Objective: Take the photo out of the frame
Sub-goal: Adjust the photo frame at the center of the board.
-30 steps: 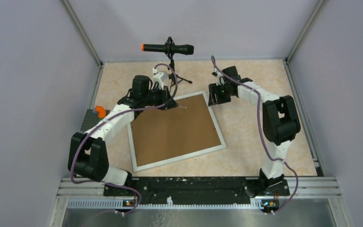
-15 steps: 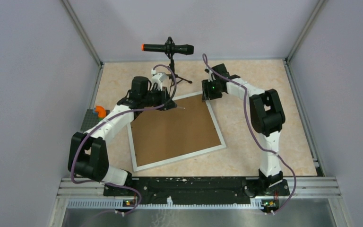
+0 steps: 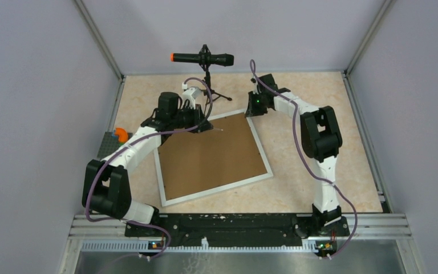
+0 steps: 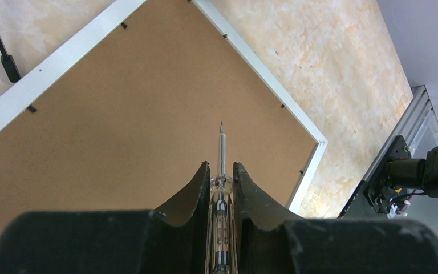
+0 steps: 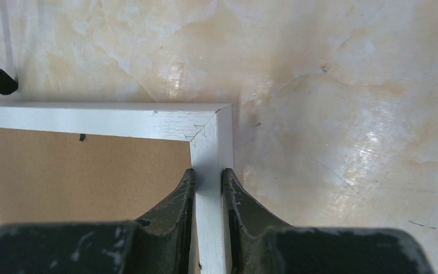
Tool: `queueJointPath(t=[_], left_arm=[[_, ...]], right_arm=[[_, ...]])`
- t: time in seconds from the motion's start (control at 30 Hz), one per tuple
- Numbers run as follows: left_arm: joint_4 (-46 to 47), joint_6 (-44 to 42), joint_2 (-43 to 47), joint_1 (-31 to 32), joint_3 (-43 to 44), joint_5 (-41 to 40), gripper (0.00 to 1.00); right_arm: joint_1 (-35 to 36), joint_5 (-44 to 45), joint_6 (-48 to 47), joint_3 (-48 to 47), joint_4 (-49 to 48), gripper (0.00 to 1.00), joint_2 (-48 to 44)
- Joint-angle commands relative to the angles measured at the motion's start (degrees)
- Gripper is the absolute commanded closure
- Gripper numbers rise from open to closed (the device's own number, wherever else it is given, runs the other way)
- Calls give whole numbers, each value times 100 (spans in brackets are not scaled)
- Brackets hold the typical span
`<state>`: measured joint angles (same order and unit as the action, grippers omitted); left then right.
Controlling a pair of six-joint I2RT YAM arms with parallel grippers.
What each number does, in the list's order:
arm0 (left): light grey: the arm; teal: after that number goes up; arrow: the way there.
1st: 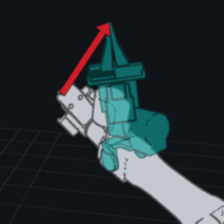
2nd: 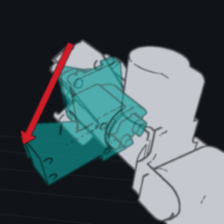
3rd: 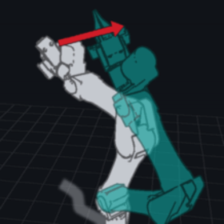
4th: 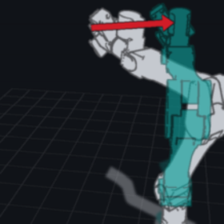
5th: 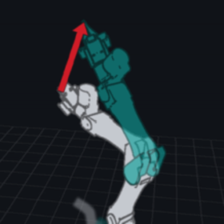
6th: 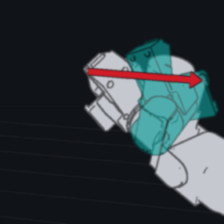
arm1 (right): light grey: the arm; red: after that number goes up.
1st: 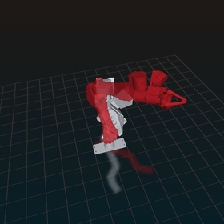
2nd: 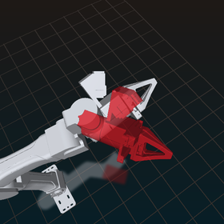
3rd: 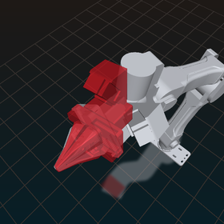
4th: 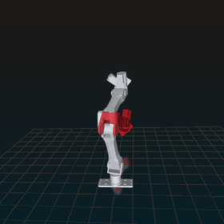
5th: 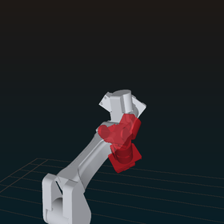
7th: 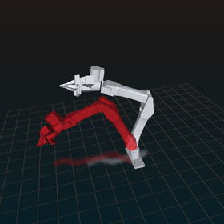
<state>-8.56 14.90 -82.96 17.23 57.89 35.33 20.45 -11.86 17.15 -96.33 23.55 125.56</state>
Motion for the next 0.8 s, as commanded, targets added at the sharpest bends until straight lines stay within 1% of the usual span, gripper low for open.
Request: queueJointPath(t=[0.0,0.1,0.17,0.2,0.3,0.37,0.4,0.47,0.6,0.7,0.77], left_arm=[[361,83,-92,-36,44,133,100],[395,150,-194,-28,65,170,100],[464,226,-264,-25,34,228,100],[504,263,-287,4,11,243,100],[723,375,-372,116,-71,282,100],[1158,525,-364,217,-241,341,100],[1454,672,-334,265,-434,406,100],[2195,1090,-312,329,-807,582,100],[3052,1757,-633,597,-1148,694,100],[3398,1893,-829,1050,-1196,499,100],[3690,2074,-979,1285,-1215,372,100]], right_arm=[[-559,472,104,292,63,99,110],[-686,363,94,453,28,99,17],[-741,229,79,518,50,93,-53],[-770,74,70,567,30,87,-121],[-858,-438,43,759,-225,64,-489],[-910,-731,5,900,-381,50,-919],[-948,-894,-25,965,-409,45,-1111],[-1034,-1155,-95,1108,-349,40,-1472],[-1273,-1676,-348,1734,-6,35,-2129],[-1417,-1943,-616,2469,298,33,-2568],[-1475,-2144,-718,3113,321,33,-2857]])
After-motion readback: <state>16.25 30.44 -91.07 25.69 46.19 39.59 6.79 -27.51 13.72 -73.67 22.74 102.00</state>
